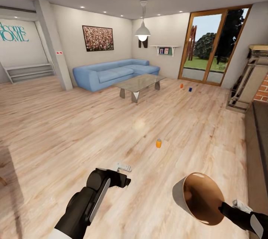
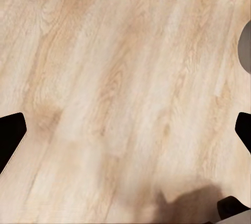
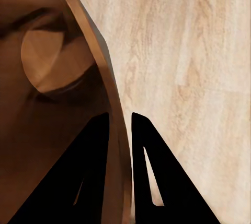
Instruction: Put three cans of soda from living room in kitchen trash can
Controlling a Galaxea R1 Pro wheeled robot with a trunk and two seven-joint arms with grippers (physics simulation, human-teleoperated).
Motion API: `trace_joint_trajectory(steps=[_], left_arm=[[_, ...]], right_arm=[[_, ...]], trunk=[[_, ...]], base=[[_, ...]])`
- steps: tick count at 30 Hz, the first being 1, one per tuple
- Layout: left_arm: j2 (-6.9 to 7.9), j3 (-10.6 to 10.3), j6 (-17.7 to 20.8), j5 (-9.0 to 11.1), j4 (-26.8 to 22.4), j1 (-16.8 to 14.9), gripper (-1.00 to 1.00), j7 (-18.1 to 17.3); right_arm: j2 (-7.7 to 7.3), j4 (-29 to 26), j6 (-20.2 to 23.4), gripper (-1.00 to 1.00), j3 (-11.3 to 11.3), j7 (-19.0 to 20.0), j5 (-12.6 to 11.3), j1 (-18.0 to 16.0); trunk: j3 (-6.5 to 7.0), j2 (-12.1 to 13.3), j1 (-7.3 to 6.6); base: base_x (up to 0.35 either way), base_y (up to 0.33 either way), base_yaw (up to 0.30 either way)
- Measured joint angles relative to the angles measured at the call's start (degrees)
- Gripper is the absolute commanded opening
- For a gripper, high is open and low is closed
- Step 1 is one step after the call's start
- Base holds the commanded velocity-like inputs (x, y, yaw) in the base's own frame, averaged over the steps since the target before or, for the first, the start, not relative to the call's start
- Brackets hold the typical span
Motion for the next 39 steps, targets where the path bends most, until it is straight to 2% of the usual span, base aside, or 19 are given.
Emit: trace_joint_trajectory(steps=[27,39], left_arm=[[0.00,-0.08,-0.01,0.00,0.00,0.00,1.00,0.00],[0.00,-0.09,-0.01,0.00,0.00,0.00,1.00,0.00]], right_arm=[[0.05,-0.02,-0.06,-1.00,-0.10,-0.03,0.06,0.01],[0.01,-0.04,-0.04,-1.00,-0.20,0.01,0.06,-0.02]], trunk=[[0.00,0.00,0.00],[0.16,0.00,0.00]], base=[[0.344,0.000,-0.252],[0.344,0.000,-0.046]])
